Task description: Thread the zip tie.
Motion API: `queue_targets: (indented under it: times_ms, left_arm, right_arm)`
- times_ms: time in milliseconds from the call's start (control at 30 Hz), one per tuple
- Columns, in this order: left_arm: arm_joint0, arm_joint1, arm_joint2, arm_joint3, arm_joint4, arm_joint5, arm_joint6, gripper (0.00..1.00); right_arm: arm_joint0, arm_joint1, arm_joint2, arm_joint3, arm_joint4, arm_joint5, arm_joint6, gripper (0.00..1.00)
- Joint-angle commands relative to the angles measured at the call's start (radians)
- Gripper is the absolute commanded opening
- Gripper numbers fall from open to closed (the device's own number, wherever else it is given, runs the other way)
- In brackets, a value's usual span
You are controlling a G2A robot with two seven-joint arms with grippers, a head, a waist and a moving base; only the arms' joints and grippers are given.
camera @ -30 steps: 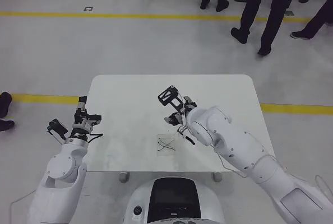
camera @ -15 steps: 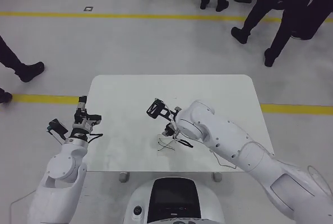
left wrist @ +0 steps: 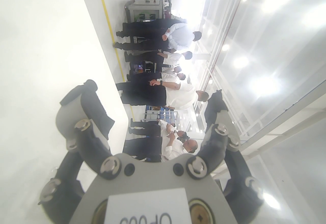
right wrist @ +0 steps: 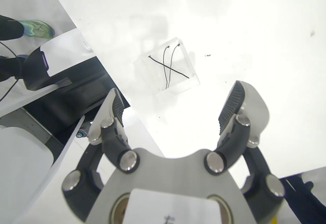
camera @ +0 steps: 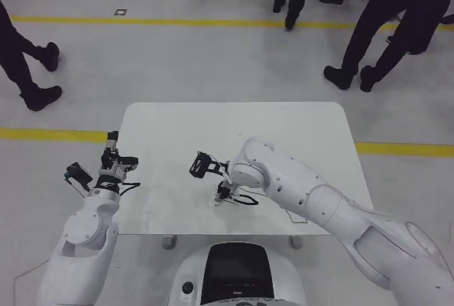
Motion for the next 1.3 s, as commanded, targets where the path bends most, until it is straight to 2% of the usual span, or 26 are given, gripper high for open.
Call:
queue_targets:
  times_ms: [0, 300, 533, 800, 967, 1200, 1267]
  left_arm:
    - [0.0, 0.0, 0.0, 0.0, 0.0, 0.0, 0.0, 1.0]
    - [0.0, 0.0, 0.0, 0.0, 0.0, 0.0, 0.0, 1.0]
    - [0.0, 0.0, 0.0, 0.0, 0.0, 0.0, 0.0, 1.0]
    - [0.0, 0.0, 0.0, 0.0, 0.0, 0.0, 0.0, 1.0]
    - [0.0, 0.0, 0.0, 0.0, 0.0, 0.0, 0.0, 1.0]
    - [0.0, 0.0, 0.0, 0.0, 0.0, 0.0, 0.0, 1.0]
    - [0.0, 0.0, 0.0, 0.0, 0.0, 0.0, 0.0, 1.0]
  right_arm:
    - [0.011, -0.009, -0.01, 0.027, -0.004, 0.001, -0.003, 1.0]
    - [0.0, -0.012, -0.023, 0.029, -0.036, 0.005, -0.014, 1.0]
    - [0.01, -0.047, -0.049, 0.123, -0.013, -0.019, -0.019, 1.0]
    - [0.01, -0.047, -0.049, 0.123, -0.013, -0.019, -0.019, 1.0]
    - [-0.007, -0.047, -0.041, 0.117, -0.004, -0.051, -0.048, 1.0]
    - [-0.007, -0.047, -0.042, 0.116, -0.006, -0.053, -0.048, 1.0]
    - [-0.019, -0.045, -0.038, 0.112, -0.014, -0.056, -0.078, 1.0]
